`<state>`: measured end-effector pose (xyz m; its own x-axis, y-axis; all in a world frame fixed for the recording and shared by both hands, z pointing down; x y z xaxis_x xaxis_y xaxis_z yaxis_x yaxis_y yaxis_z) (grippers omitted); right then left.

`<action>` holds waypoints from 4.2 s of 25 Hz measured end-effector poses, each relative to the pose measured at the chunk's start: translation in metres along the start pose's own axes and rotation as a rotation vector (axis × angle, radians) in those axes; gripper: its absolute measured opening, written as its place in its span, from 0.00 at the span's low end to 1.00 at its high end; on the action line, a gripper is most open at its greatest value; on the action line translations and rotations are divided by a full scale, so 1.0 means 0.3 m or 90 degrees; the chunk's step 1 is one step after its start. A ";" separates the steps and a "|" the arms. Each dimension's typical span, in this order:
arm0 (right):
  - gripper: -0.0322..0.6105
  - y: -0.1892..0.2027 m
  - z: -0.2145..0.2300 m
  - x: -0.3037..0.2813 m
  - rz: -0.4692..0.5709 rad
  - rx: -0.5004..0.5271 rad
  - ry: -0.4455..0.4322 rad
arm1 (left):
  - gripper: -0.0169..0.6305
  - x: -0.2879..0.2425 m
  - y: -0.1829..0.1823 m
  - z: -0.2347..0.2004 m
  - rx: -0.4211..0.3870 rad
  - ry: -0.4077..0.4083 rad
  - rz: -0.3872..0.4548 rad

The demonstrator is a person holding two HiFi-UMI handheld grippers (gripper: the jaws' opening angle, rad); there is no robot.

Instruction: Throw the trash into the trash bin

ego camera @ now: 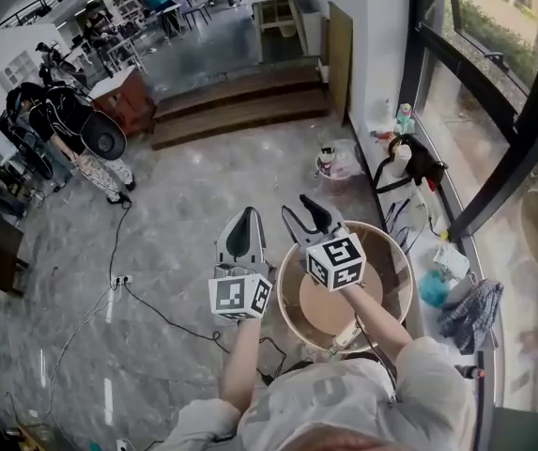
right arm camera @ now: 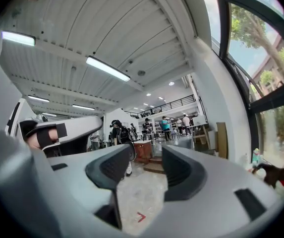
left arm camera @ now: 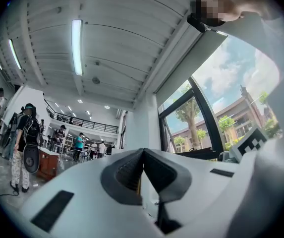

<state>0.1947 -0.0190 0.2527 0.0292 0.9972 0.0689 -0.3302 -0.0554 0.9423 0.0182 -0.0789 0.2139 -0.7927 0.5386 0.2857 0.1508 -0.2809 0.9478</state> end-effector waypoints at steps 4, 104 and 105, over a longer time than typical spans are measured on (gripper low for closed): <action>0.50 0.049 0.044 0.020 -0.002 -0.010 0.059 | 0.05 -0.038 0.054 0.015 0.021 0.044 0.004; 0.51 -0.172 0.002 -0.131 0.051 0.057 0.084 | 0.05 -0.085 0.029 -0.129 -0.030 -0.105 0.022; 0.51 -0.171 -0.006 -0.130 0.049 0.059 0.079 | 0.05 -0.078 0.023 -0.127 -0.031 -0.108 0.022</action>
<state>0.2088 -0.0551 0.2009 -0.1119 0.9880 0.1064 -0.2381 -0.1306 0.9624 0.0153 -0.1237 0.2082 -0.6753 0.6534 0.3420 0.1444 -0.3376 0.9301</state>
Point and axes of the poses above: the fingertips, and each gripper's own axes: x backward along the fingers, z to its right, y out of its underside, the point moved 10 cm from there along x, backward along the fingers, and after that the axes turned 10 degrees about -x, right-handed, at the moved point
